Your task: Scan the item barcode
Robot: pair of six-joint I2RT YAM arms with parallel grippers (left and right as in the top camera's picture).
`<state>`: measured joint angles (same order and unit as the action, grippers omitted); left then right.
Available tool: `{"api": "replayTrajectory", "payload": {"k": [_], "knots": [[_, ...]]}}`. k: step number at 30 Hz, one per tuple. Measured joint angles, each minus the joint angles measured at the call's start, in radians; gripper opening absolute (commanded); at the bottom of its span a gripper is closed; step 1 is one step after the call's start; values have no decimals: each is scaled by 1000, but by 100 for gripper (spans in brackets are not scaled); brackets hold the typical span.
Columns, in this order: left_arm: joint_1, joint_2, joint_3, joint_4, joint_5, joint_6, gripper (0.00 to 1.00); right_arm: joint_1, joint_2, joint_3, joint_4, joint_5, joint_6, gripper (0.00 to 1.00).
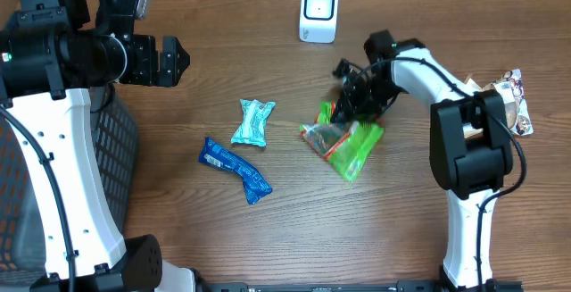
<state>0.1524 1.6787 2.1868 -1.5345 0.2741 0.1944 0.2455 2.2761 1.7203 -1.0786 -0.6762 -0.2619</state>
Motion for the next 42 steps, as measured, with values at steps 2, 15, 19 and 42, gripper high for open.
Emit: {"api": "replayTrajectory", "payload": {"k": [2,15,19,42], "knots": [[0,0,0,0,0,0,100,-2,-70,25,8,0,2,4],[0,0,0,0,0,0,100,-2,-515,68,106,155,373,4],[0,0,0,0,0,0,100,1,-510,67,142,169,435,4],[0,0,0,0,0,0,100,98,-521,67,252,422,188,4]]}}
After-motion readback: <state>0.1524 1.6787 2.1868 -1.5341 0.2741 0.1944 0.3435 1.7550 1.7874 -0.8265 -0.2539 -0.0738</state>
